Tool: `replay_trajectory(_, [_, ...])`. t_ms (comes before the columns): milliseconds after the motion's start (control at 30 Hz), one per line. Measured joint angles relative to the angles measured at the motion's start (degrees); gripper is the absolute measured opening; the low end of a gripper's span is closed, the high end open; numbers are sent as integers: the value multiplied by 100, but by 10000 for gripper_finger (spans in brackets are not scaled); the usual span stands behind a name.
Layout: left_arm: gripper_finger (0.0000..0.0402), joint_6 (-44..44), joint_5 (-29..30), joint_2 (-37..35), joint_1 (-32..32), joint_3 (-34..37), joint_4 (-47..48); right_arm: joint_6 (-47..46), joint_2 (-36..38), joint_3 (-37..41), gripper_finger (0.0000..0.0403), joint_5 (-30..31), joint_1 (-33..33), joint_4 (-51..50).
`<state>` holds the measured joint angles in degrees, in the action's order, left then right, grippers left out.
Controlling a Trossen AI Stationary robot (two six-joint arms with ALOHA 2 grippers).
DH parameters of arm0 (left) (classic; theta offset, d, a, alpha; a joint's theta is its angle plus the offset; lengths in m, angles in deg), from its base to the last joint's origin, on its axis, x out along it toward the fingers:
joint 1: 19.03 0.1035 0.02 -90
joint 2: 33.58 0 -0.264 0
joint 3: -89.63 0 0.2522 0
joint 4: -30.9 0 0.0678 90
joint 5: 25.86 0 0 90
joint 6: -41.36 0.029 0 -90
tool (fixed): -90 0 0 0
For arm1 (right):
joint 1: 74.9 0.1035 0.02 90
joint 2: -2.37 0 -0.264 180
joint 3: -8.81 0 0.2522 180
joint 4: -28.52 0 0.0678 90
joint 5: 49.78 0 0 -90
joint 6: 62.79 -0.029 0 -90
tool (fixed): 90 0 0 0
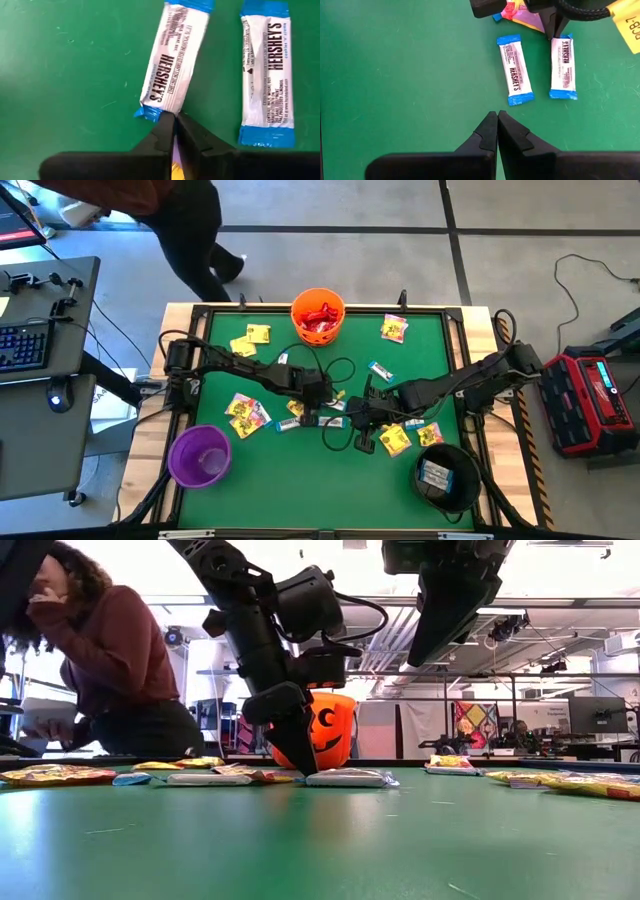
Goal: Sort candy by brand, put in halloween buckets
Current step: Put the white chocolate bar into the black bucket
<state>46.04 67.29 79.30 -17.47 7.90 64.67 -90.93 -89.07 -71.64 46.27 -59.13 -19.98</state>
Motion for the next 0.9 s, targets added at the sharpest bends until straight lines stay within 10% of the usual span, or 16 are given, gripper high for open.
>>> replay_trajectory(533, [0, -573, -790, -141, 105, 11, 194, 13, 0, 0, 10, 599, 141, -46])
replay_trajectory(900, [0, -1122, -1555, -612, 394, 9, 108, -59, 0, 0, 141, 1399, 315, -144])
